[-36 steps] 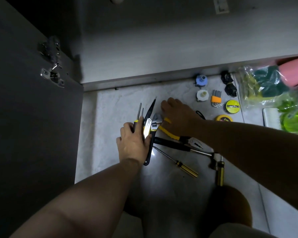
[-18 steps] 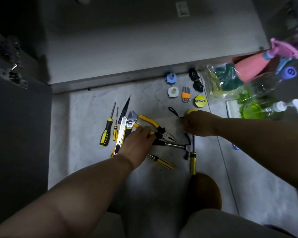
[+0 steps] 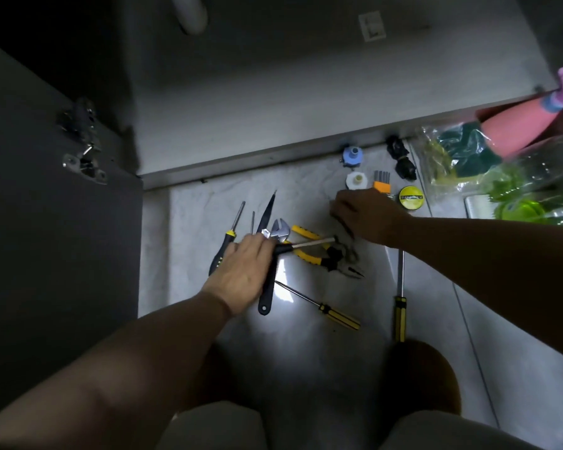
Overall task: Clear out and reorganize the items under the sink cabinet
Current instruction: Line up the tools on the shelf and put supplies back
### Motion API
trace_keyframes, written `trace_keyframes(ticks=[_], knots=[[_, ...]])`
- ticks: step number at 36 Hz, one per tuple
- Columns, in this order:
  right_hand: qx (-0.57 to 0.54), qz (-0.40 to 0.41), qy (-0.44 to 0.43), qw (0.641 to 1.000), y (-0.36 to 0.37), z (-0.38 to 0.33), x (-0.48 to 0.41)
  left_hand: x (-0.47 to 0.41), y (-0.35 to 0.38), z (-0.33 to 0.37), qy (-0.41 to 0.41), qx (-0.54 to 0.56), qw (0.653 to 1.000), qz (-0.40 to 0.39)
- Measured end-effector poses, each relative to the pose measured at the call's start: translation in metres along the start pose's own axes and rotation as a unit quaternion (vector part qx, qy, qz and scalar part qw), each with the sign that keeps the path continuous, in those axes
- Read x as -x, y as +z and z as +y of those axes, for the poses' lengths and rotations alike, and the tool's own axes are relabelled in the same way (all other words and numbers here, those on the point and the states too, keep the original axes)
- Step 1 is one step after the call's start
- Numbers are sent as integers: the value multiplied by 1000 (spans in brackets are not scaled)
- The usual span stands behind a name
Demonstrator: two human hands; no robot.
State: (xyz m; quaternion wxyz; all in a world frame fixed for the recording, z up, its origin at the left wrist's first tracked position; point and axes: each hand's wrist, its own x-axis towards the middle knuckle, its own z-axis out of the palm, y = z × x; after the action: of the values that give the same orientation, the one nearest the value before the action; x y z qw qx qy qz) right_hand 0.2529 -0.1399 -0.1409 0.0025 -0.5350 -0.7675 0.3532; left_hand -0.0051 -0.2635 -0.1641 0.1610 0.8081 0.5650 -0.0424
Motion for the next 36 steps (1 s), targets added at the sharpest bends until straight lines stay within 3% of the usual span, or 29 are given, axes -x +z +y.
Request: trace_keyframes(ticks=[5, 7, 10, 25, 36], knots=[[-20, 5, 60, 998, 6, -4, -13, 7, 1, -19, -221, 125, 963, 86], [-53, -6, 53, 997, 13, -8, -15, 4, 3, -23, -303, 147, 935, 113], [-18, -59, 15, 998, 30, -25, -20, 0, 4, -28, -385, 171, 900, 110], [248, -68, -85, 963, 89, -85, -42, 28, 42, -48, -559, 210, 786, 161], [280, -67, -102, 952, 87, -90, -43, 12, 42, -72, -565, 229, 763, 215]])
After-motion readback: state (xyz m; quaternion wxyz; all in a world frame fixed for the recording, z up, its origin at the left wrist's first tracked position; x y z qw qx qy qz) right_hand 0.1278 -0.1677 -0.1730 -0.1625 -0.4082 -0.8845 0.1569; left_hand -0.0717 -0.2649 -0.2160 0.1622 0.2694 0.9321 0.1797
